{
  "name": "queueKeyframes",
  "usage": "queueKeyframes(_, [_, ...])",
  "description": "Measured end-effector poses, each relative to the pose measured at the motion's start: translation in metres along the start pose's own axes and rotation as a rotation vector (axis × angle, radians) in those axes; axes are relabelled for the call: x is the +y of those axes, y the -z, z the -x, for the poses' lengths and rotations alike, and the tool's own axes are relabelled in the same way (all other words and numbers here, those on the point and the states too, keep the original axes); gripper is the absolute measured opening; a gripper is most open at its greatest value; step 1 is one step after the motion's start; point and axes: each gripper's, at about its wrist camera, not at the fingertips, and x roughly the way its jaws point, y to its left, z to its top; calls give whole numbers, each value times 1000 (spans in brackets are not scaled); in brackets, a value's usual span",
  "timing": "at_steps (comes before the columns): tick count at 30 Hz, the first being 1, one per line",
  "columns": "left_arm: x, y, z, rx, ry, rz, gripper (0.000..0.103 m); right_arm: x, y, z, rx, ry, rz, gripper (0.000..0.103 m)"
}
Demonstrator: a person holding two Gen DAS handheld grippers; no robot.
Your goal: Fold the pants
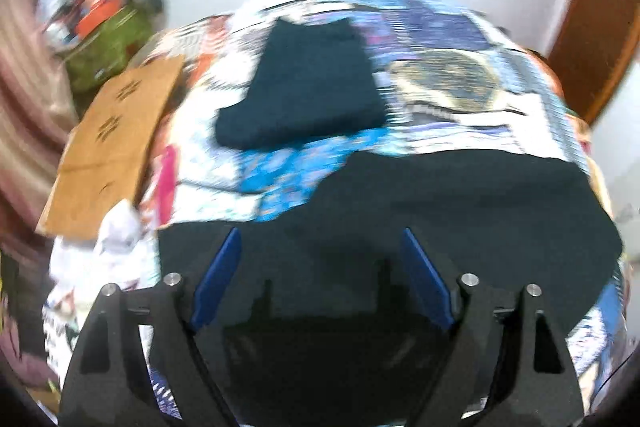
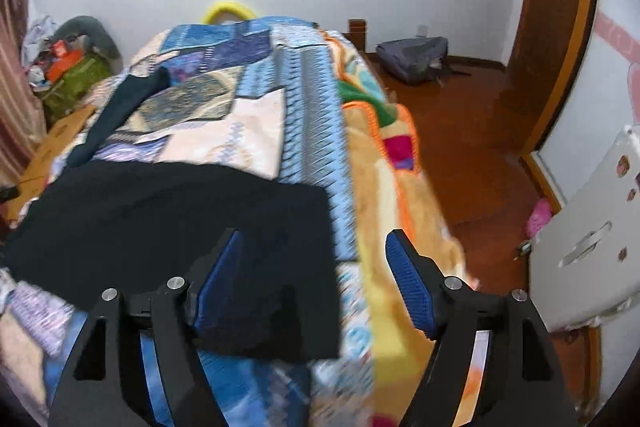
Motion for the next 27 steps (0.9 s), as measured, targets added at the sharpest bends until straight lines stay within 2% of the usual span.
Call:
queueKeyframes(4, [-41,10,-18,67,20,-110,86,4,20,1,30,-77,-93,71])
queueKeyframes(6, [-54,28,-35,136,18,-159,87,6,30,-1,55,-105,-136,71])
queueKeyframes(9, [-51,57,-27,103,40,-91,87,10,44,-1,71,-109,-157,71])
queueKeyframes(14, [-35,83,-11,152,166,-37,87,18,57,-6,92,-153,-190,71])
queueKeyframes(16, [-28,86,-4,156,195,-15,86,21,62,-9,98,-167,-206,71])
queueKeyframes(19, [-1,82,13,135,239,81,86,23,64,-11,97,-182,-230,71])
queueKeyframes(21, [21,76,23,89,205,135,86,24,64,-13,85,-178,-246,71])
queueKeyframes(23, [44,71,27,54,109,159,87,24,62,-16,79,-166,-255,71])
queueKeyframes(24, [61,70,23,51,44,178,87,24,62,-18,83,-165,-261,71])
queueKeyframes(27, [99,74,-1,102,-48,242,87,24,63,-25,93,-175,-284,71])
